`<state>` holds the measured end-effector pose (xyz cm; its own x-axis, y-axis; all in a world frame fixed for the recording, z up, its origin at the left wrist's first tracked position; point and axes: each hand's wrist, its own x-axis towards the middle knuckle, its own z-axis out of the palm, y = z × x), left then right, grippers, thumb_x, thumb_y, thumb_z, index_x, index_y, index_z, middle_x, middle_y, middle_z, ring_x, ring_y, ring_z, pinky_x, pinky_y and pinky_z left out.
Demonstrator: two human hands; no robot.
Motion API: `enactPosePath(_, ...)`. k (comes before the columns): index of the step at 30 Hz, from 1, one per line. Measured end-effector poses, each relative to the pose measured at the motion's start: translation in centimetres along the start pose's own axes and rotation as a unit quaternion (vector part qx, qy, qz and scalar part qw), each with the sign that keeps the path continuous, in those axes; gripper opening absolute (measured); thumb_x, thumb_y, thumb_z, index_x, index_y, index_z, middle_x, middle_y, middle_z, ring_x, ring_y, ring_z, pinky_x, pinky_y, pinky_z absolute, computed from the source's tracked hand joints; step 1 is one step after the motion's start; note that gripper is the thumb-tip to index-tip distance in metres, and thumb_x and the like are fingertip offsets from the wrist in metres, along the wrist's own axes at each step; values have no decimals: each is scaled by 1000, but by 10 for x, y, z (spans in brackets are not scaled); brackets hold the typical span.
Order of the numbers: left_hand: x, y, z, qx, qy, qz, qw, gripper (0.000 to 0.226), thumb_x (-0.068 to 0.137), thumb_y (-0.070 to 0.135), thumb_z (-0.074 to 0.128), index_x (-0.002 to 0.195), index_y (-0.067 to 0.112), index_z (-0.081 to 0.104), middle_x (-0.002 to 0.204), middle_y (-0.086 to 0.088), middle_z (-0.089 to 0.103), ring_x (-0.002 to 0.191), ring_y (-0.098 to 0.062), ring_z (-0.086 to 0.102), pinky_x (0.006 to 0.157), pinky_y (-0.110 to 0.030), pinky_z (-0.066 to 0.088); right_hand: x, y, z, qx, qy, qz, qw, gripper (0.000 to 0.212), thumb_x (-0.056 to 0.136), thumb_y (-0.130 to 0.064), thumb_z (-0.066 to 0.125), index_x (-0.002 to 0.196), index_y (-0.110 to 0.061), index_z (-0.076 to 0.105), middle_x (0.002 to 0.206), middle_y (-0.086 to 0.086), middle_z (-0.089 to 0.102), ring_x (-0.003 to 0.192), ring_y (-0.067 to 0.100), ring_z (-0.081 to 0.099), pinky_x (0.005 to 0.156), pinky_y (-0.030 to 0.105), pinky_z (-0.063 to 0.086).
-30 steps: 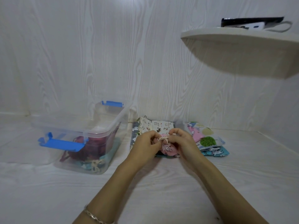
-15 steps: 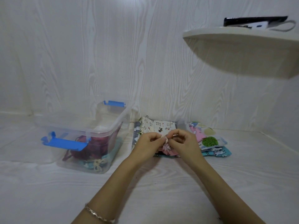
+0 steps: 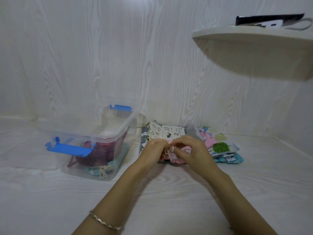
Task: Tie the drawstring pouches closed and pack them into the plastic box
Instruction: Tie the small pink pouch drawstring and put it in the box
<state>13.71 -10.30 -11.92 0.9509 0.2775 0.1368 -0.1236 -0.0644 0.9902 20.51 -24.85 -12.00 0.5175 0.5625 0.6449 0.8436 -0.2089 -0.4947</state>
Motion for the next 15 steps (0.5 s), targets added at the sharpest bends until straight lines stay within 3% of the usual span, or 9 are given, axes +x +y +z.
enactPosePath(5,0,-2,0,8,2,11,1000,25,88,10,51,64,14,52,60,0,45,57,-13,43,60,-28,36,0,1,0,-50,-2,-38,998,8,87,-11,68,90,-18,71,85,-8,66,82,4,60,75,24,48)
enactPosePath(7,0,-1,1,12,-9,29,999,22,90,11,54,69,10,58,63,-2,50,57,-12,47,59,-26,39,-1,-5,2,-1,24,9,1000,13,90,-8,62,84,-19,64,80,-9,63,77,4,57,72,19,45)
enactPosePath(8,-1,-1,1,13,-14,38,999,22,91,11,56,69,10,61,65,-3,53,57,-11,48,58,-24,40,0,-9,5,85,45,74,993,15,93,-7,57,82,-17,60,78,-5,62,75,8,57,72,21,45)
enactPosePath(9,0,-2,1,15,-16,44,999,22,91,11,58,70,11,65,66,-5,55,57,-11,49,57,-23,40,2,-12,7,208,70,155,963,16,95,-6,52,81,-13,58,78,2,62,75,14,57,73,27,46)
enactPosePath(11,0,-4,1,25,-20,59,998,18,90,10,62,74,13,70,70,-8,58,61,-13,49,58,-23,40,7,-10,10,443,93,317,834,18,96,-6,44,85,-3,59,81,15,63,78,27,60,76,40,51)
enactPosePath(12,1,-6,1,33,-22,68,997,13,89,9,64,77,11,71,70,-6,61,63,-13,51,60,-22,41,8,-7,9,514,84,370,769,21,96,-7,42,90,3,60,85,19,64,82,31,62,80,44,53)
enactPosePath(13,2,-8,0,46,-21,80,996,8,87,8,67,81,7,72,67,0,63,61,-11,51,59,-19,43,9,-5,9,545,63,407,730,25,96,-10,41,97,6,61,93,22,65,90,34,64,87,47,52)
enactPosePath(15,2,-12,0,86,-8,102,991,6,85,9,70,82,4,71,54,11,57,50,-2,47,53,-15,39,8,-1,9,548,31,426,719,29,96,-13,42,104,7,60,102,25,64,100,37,62,94,51,48)
